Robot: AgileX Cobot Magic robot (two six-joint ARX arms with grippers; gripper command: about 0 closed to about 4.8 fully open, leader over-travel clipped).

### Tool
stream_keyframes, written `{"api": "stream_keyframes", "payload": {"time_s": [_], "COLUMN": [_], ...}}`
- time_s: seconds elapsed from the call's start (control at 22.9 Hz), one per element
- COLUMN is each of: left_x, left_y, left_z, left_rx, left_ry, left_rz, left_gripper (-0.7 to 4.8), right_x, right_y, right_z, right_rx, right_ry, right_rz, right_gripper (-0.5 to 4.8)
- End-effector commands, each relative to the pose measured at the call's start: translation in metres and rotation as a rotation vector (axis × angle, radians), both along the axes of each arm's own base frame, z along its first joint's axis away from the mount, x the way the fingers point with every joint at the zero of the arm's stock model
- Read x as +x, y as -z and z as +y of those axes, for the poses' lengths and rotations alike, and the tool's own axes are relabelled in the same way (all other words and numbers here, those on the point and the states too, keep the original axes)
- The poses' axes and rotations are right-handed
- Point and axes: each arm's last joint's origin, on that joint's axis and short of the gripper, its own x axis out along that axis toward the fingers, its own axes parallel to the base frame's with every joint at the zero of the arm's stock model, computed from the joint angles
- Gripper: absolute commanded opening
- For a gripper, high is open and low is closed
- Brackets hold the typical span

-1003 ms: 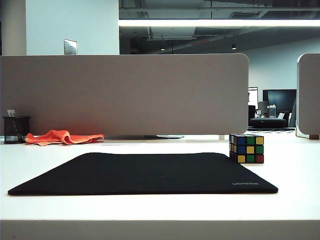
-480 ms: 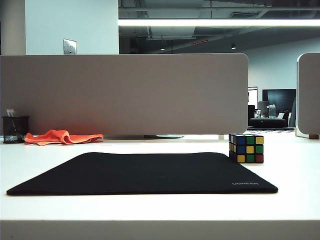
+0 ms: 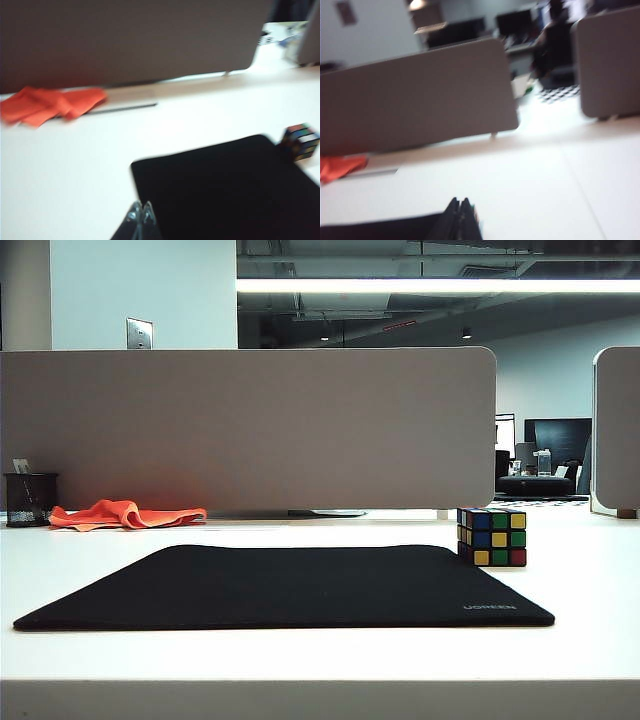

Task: Pick up the cube on the right side of the mouse pad, then place it in the center of the mouse pad.

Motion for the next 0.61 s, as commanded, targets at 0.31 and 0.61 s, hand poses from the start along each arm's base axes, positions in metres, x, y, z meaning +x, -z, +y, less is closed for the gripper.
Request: {"api": "stream_keyframes", "payload": {"time_s": [0.31,0.61], "left_x": [0.026,0.035], "left_y": [-0.063,-0.068], "left_z": [-0.014,-0.019], "left_rx": [0.001,-0.016], "left_ry": [0.182,0.197], "left_rz": [0.023,-0.021], "left_gripper": [-0.05,0.24], "right_x": [0.044,0.074], "right_y": [-0.044,-0.079], "right_z": [0.005,0.014], "right_rx": [-0.002,0.023], "right_ry": [-0.123,-0.206], "right_rz": [0.146,0.155], "right_gripper": [-0.05,-0.05]}}
